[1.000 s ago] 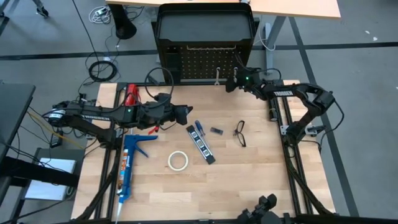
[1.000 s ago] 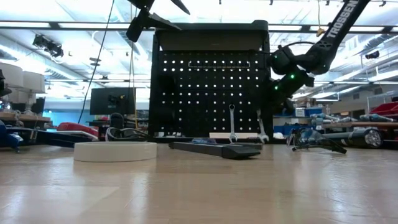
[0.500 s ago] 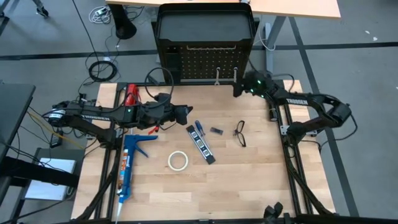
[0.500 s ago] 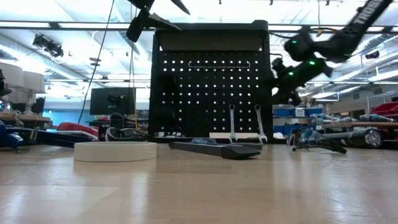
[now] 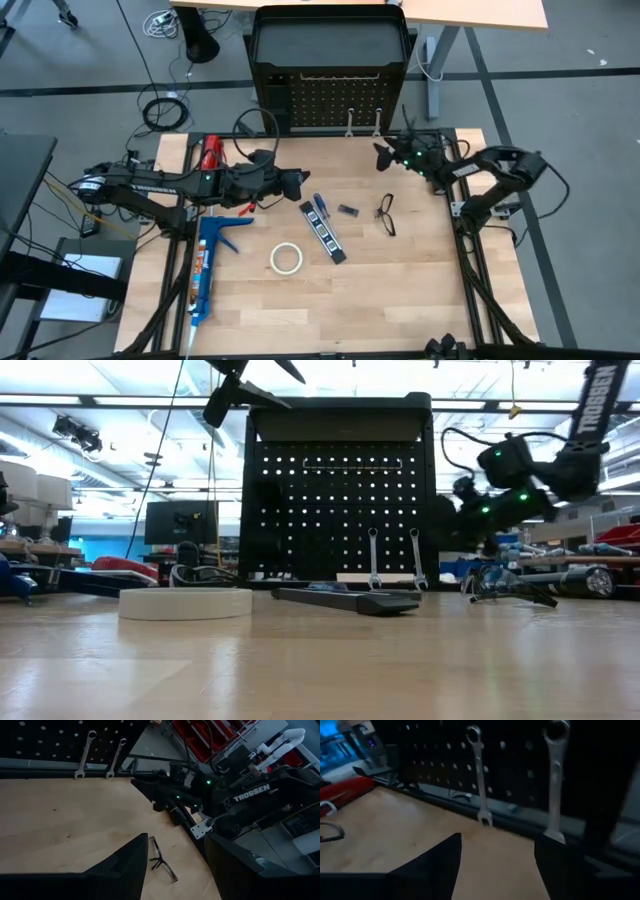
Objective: Hang tools onto peg board
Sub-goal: Unhang the right wrench from the black pegboard
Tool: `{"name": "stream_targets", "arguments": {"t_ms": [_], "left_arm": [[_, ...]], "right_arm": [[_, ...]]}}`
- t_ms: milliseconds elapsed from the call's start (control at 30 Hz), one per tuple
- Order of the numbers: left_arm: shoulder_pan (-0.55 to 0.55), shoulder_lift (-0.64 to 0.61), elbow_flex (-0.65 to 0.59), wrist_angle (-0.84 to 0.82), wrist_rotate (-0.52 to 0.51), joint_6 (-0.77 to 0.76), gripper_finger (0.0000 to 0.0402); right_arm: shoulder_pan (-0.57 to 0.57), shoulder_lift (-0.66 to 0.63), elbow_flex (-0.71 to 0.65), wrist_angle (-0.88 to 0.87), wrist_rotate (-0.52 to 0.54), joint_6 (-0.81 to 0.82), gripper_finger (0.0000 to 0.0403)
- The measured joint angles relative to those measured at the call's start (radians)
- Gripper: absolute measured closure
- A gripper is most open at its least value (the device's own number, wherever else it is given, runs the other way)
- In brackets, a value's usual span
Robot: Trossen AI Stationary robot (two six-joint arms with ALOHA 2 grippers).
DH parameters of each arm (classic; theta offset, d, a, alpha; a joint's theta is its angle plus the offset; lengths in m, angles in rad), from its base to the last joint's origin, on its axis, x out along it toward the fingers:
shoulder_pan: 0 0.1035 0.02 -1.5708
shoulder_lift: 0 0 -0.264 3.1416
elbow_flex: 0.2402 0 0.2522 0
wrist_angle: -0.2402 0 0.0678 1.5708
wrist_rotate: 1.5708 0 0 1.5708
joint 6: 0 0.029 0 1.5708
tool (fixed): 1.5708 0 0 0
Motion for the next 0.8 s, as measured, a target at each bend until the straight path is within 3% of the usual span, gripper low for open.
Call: {"name": "stream_targets", "arguments": {"t_ms": [267,433,600,800], "left_arm": [[-0.003,0.000,0.000,0.003,0.035,-0.005,0.0200],[-0.006,0.000,0.000,0.001,0.035,-0.006,0.0200],[-0.006,0.000,0.000,0.000,0.035,-0.006,0.0200],[-0.006,0.000,0.000,0.000,0.035,-0.006,0.0200]], "right_arm": [[0.013,0.132,0.126,-0.016,0.131,-0.051,0.0167],[0.014,0.175,0.176,-0.083,0.139,-0.072,0.0173],[0.007,0.191,0.238,-0.271,0.148,-0.051,0.0173],[-0.010,0.190,0.246,-0.265,0.159,0.002,0.0173]]}}
